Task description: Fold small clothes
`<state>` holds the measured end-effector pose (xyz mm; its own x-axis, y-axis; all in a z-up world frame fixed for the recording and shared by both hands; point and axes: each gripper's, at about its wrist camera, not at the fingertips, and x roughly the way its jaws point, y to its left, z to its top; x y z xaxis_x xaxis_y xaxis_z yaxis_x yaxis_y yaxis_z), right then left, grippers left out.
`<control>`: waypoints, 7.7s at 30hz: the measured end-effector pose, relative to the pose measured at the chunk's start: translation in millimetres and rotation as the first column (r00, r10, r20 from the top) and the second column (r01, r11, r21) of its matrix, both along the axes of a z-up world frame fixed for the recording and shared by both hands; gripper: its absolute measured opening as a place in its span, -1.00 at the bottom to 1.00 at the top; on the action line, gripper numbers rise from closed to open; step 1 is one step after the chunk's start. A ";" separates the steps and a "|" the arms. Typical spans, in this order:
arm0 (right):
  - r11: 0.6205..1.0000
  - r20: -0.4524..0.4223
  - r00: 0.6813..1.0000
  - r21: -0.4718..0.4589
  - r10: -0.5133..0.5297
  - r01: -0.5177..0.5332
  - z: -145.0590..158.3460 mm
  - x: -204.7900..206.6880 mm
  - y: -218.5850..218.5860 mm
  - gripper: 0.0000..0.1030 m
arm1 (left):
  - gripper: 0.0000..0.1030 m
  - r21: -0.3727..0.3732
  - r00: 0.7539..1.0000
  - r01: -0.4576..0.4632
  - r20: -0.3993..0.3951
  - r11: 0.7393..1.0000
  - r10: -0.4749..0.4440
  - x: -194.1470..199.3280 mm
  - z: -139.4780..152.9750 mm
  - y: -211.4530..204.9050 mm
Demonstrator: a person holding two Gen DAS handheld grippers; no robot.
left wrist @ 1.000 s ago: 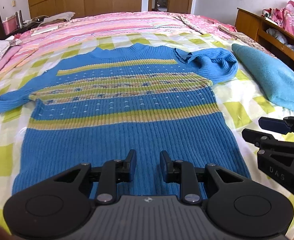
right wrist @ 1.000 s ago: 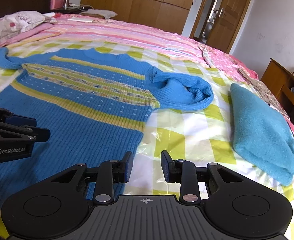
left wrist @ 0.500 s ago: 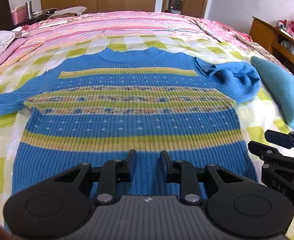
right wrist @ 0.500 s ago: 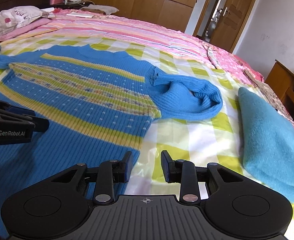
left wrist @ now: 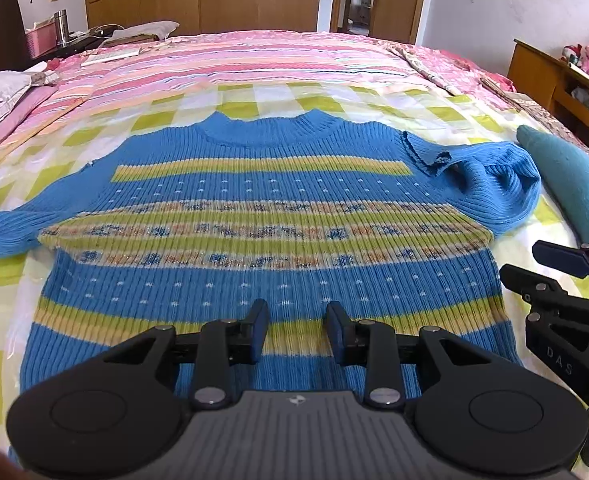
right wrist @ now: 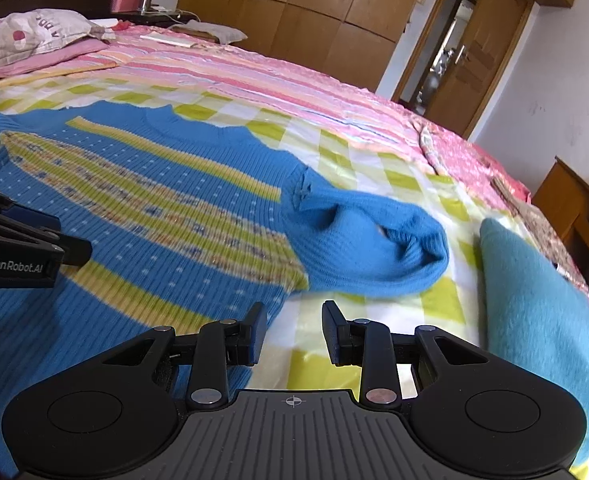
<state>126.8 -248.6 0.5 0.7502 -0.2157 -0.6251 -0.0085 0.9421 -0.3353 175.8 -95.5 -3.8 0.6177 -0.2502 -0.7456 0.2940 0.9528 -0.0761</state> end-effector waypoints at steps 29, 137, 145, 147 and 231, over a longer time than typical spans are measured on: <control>0.989 0.008 0.996 -0.118 0.089 -0.088 -9.0 28.3 -11.9 -0.50 | -0.10 -0.028 1.000 -0.025 0.019 0.999 0.026 14.7 -2.3 5.5; 0.824 -0.141 0.941 0.535 0.306 -0.188 25.5 158.6 67.3 -0.53 | 0.09 -0.112 0.917 -0.328 0.201 0.938 0.344 35.5 3.0 115.4; 0.748 -0.131 0.837 0.537 0.531 -0.391 14.1 148.6 118.0 -0.53 | 0.09 -0.164 0.871 -0.429 0.186 0.888 0.455 37.2 6.2 152.6; 0.740 -0.100 0.822 0.507 0.560 -0.442 17.9 139.9 121.9 -0.53 | 0.09 -0.178 0.866 -0.440 0.177 0.880 0.468 37.5 5.8 157.5; 0.667 -0.006 0.751 0.463 0.660 -0.583 53.2 164.4 208.4 -0.58 | -0.63 -0.277 0.627 -0.738 0.057 0.616 0.777 63.6 -21.4 252.2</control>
